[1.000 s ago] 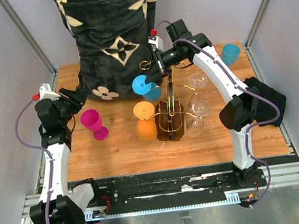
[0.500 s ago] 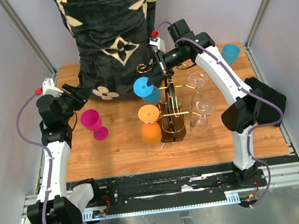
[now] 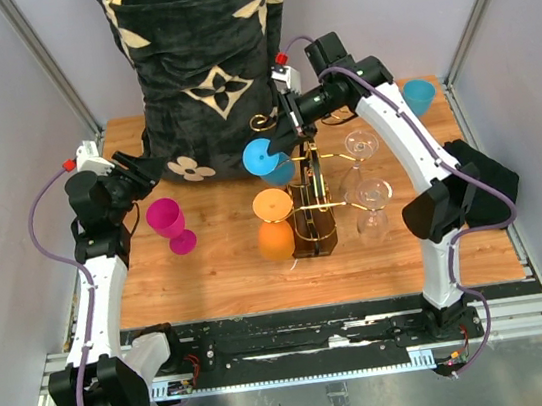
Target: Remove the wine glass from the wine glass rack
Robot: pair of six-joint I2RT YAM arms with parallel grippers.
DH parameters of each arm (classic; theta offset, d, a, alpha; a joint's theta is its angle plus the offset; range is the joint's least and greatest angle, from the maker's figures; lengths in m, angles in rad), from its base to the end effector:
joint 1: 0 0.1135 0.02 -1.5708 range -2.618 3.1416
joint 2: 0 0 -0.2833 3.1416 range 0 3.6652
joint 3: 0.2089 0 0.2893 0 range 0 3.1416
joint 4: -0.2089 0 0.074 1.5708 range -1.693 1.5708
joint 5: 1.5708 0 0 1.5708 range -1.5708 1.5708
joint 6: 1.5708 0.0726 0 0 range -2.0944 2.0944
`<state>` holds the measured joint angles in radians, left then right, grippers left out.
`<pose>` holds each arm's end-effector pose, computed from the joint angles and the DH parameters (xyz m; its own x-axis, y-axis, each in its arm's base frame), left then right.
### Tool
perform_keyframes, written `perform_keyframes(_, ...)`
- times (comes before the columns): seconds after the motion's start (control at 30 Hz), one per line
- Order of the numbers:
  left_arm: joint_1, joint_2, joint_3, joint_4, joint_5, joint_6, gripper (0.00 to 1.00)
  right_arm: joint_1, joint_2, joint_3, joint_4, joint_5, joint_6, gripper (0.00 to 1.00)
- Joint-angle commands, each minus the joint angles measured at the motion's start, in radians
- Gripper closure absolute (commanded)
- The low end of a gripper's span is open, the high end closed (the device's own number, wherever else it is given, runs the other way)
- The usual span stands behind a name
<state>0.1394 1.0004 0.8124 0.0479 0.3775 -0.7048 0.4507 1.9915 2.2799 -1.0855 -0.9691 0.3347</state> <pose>0.2972 0.0147 0.3382 -0.2558 -0.6441 -0.7209 0.0874 0.7273 -0.6807 0.3973 0.2588 0.4278 -0.8595 -0.2094 -0.4663 -0.5111 0.3466 0.7865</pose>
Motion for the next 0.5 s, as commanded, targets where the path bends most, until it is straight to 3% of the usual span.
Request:
perform_keyframes(0.0, -0.009, -0.008, 0.004, 0.013, 0.007, 0.012, 0.53, 0.038, 0.04, 0.065, 0.039, -0.035, 0.044, 0.95)
perform_keyframes(0.17, -0.008, -0.012, 0.017, -0.004, -0.003, 0.037, 0.53, 0.076, 0.118, 0.155, 0.046, -0.058, 0.084, 0.96)
perform_keyframes(0.47, -0.009, -0.008, 0.001, 0.016, 0.015, 0.026, 0.53, 0.104, 0.025, 0.059, -0.022, 0.017, 0.011, 0.96)
